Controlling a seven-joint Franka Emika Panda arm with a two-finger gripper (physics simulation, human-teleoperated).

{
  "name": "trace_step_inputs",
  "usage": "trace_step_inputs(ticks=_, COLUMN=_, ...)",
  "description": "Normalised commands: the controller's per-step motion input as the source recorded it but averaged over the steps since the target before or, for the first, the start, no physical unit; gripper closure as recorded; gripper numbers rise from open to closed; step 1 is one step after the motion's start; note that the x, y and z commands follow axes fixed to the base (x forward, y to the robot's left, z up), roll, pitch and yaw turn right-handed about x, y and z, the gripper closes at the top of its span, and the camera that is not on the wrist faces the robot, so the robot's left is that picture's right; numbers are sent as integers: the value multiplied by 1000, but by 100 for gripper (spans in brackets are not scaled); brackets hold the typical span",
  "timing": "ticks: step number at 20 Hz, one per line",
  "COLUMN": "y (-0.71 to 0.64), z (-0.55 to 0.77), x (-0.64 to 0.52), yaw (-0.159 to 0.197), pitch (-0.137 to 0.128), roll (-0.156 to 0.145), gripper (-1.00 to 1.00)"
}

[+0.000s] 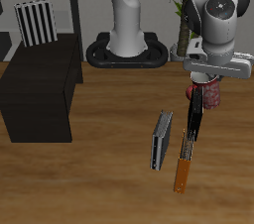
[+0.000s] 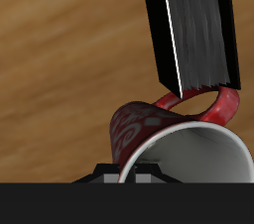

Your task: Place the right striped book upright on top of the shelf and place the red mug on top of the shelf

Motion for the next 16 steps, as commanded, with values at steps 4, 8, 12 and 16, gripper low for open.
trace_step_inputs(ticks=4, y=-60, z=174, x=-55, yaw=9, pitch=-41, roll=-37, gripper=100)
trace_step_inputs(ticks=8, y=-168, z=181, x=-59, yaw=-27, pitch=-24, roll=-15, gripper=100)
trace_step_inputs(ticks=12, y=-250, z=155, x=20, yaw=-38, pitch=4, roll=-50, gripper=100)
trace_step_inputs(ticks=16, y=-278, z=299, x=-77, yaw=-27, pitch=-56, roll=-41, gripper=100)
